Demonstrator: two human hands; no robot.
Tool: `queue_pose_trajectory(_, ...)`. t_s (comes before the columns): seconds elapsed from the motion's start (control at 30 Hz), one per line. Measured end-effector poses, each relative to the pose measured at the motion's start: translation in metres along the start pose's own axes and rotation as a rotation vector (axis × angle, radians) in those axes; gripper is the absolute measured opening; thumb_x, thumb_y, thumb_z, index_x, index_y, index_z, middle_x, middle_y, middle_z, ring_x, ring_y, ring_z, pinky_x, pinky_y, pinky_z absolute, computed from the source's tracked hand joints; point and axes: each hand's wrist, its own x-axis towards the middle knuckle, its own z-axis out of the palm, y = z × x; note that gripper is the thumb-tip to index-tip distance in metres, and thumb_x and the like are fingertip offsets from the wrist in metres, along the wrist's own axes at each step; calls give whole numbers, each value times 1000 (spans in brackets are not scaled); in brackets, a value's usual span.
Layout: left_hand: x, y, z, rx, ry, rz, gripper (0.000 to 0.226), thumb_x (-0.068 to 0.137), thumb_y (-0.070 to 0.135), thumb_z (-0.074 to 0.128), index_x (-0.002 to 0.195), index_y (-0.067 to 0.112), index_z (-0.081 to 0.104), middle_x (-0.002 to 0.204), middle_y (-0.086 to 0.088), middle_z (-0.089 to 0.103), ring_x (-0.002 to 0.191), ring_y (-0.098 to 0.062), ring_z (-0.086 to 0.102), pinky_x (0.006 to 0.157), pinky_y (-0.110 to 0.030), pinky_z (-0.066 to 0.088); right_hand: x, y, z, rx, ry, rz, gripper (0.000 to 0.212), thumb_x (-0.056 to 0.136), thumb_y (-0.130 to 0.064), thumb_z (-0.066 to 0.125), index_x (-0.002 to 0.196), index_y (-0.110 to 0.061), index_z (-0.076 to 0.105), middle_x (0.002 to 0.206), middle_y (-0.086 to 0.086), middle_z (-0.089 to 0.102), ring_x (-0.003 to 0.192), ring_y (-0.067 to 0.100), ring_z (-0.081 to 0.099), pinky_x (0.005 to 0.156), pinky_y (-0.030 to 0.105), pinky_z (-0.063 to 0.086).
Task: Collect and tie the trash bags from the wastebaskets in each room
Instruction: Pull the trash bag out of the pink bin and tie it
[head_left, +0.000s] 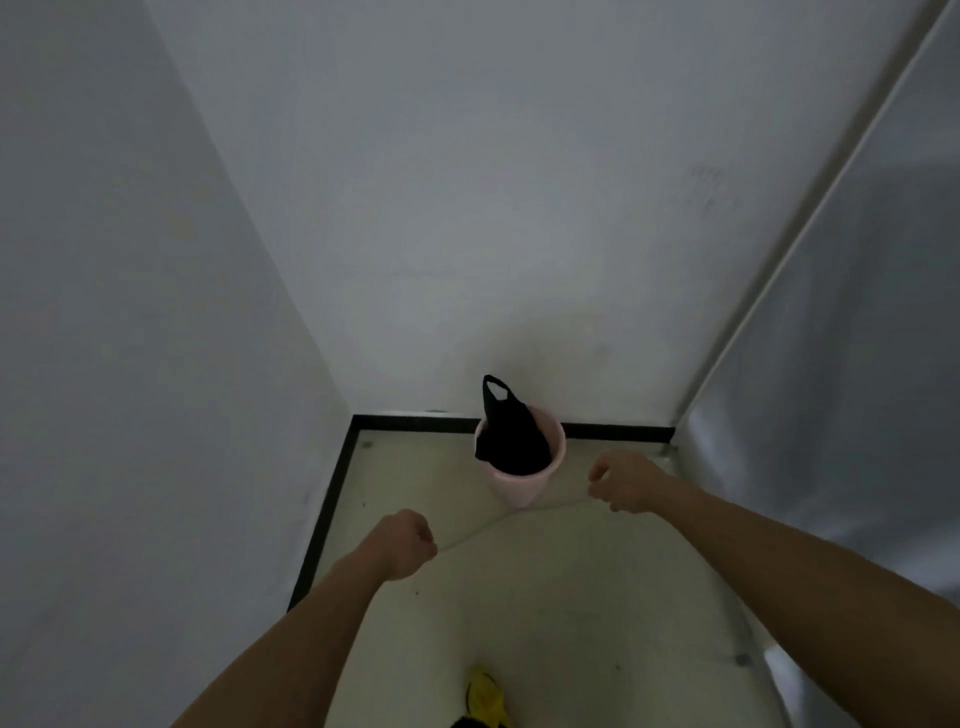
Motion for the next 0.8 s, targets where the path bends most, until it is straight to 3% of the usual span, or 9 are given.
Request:
queue_pose_trajectory(0.1,56,21,-34,7,-7,1,29,91,22,59,112,3,63,115,-17,64,106,-32,63,85,-34,51,52,-18,-24,24,35,-12,24,86,-20,63,97,1,68,92,17,71,82,29,69,71,35,53)
queue_pose_trajectory(0.17,84,31,-45,21,-33,-3,28,91,23,60,113,6,62,118,-16,63,106,-30,62,88,-35,51,78,-24,-31,11,12,-19,16,86,-22,64,91,-7,68,87,11,69,77,24,68,68,32,52)
queue_pose_trajectory(0.3,147,46,-59,29,-80,-18,28,92,27,58,115,11,60,123,-11,57,107,-24,59,91,-33,50,153,-26,-42,-12,-84,19,22,90,-22,62,100,-4,69,98,14,69,84,26,68,80,40,54)
queue_pose_trajectory(0.5,252,53,-60,-61,-139,-187,27,91,28,59,111,12,61,119,-12,59,102,-26,62,80,-29,50,299,-33,-50,-55,-225,-6,24,89,-22,62,98,-1,68,99,18,70,82,27,69,70,33,52)
queue_pose_trajectory(0.57,284,59,-58,-110,-140,-220,25,90,27,60,109,11,62,118,-13,61,105,-28,62,84,-31,51,340,-39,-51,-110,-272,-35,26,88,-20,61,98,2,67,94,22,69,79,32,69,59,28,46)
queue_pose_trajectory(0.67,338,67,-49,-216,-140,-255,24,90,26,59,108,10,64,116,-14,62,106,-31,61,87,-36,51,410,-48,-49,-172,-318,-100,16,82,-13,56,97,-15,63,69,7,62,67,33,62,50,27,37)
queue_pose_trajectory(0.73,368,71,-39,-302,-134,-281,23,90,25,58,107,11,64,113,-14,63,103,-31,62,84,-35,52,448,-54,-42,-217,-318,-110,9,82,-15,56,85,-12,64,71,-6,58,75,34,64,54,30,41)
queue_pose_trajectory(0.8,402,67,-23,-335,-130,-305,22,91,23,55,105,10,66,111,-12,65,100,-29,64,82,-33,51,487,-54,-28,-223,-301,-95,23,84,-19,58,99,-5,67,90,5,67,84,32,65,66,33,49)
